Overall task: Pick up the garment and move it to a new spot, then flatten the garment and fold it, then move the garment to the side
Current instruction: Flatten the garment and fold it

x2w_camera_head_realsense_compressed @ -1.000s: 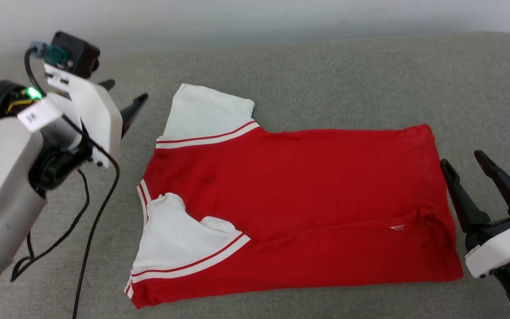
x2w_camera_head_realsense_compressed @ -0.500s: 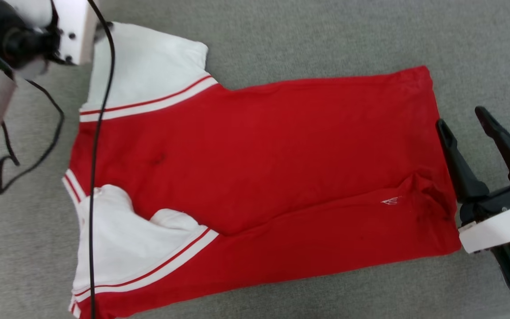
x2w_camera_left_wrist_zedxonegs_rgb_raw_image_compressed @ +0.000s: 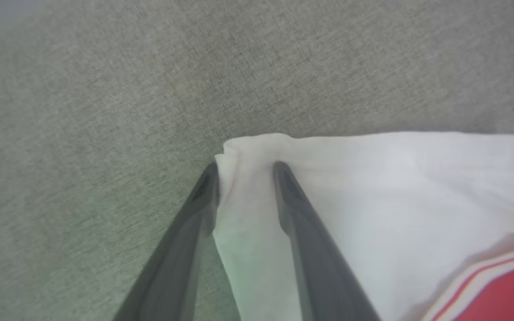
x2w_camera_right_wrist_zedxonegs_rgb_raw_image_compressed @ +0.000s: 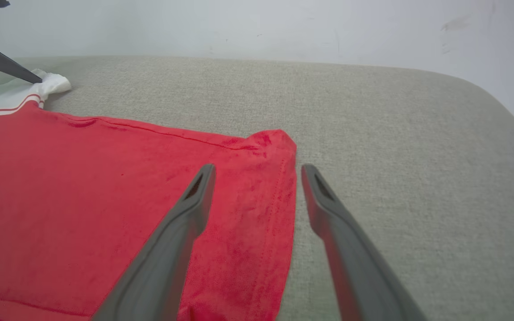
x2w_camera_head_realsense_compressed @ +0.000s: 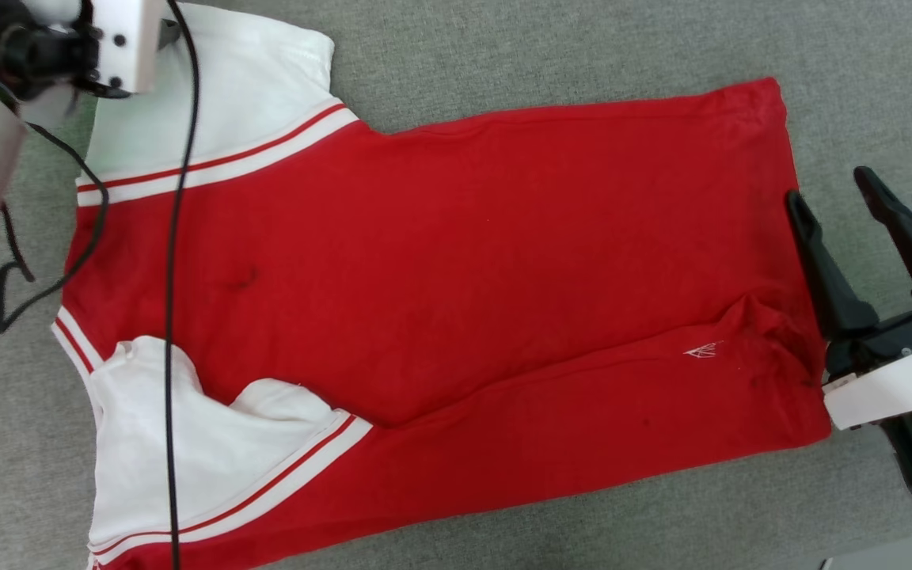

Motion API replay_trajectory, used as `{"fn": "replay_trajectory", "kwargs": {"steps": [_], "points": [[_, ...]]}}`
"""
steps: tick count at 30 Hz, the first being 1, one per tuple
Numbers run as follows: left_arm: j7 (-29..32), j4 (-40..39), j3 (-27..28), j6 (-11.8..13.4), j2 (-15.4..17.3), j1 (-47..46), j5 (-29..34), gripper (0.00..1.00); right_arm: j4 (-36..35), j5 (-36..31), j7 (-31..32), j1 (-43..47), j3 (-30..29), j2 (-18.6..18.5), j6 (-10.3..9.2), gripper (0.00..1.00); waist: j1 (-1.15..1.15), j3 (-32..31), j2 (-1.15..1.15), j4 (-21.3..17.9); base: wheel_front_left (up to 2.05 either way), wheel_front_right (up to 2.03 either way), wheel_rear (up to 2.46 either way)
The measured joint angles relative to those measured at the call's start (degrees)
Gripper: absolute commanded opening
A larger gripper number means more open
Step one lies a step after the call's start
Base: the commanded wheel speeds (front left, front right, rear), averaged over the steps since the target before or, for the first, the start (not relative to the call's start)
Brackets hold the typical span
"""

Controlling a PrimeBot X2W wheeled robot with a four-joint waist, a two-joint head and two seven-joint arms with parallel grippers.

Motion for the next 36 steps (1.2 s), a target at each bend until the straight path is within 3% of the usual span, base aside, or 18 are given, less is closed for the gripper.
{"fn": "replay_trajectory", "kwargs": {"steps": [6, 12, 23, 29, 36], "points": [[-4.3, -0.2, -1.5, -0.9, -0.4, 1.8, 0.8, 0.0, 0.5, 0.2, 0.2, -1.4, -1.8, -2.4, 0.0, 1.0, 0.0, -2.1, 0.0, 1.1, 0.0, 0.0, 0.0], [-11.2, -3.7, -1.7, -1.4, -0.6, 3.9, 0.2, 0.0, -0.7, 0.4, 6.4, -4.5, -3.0, -8.5, 0.0, 1.0, 0.0, -5.6, 0.0, 2.7, 0.0, 0.0, 0.0], [-18.3, -14.1, -3.7, -1.7, 0.9, 8.7, 0.2, 0.0, 5.9, 13.8, 35.0, -15.7, 7.3, -23.6, 0.0, 1.0, 0.0, -9.0, 0.0, 7.6, 0.0, 0.0, 0.0], [-19.7, -18.9, -4.1, -1.3, 1.2, 9.2, 1.0, 0.0, 12.1, 17.2, 44.3, -23.4, 14.2, -25.1, 0.0, 1.0, 0.0, -8.1, 0.0, 9.7, 0.0, 0.0, 0.0], [-20.4, -22.7, -4.1, -0.3, 1.3, 9.3, 1.7, 0.0, 20.8, 16.1, 45.6, -31.1, 21.1, -22.4, 0.0, 1.0, 0.0, -5.9, 0.0, 11.5, 0.0, 0.0, 0.0]]}}
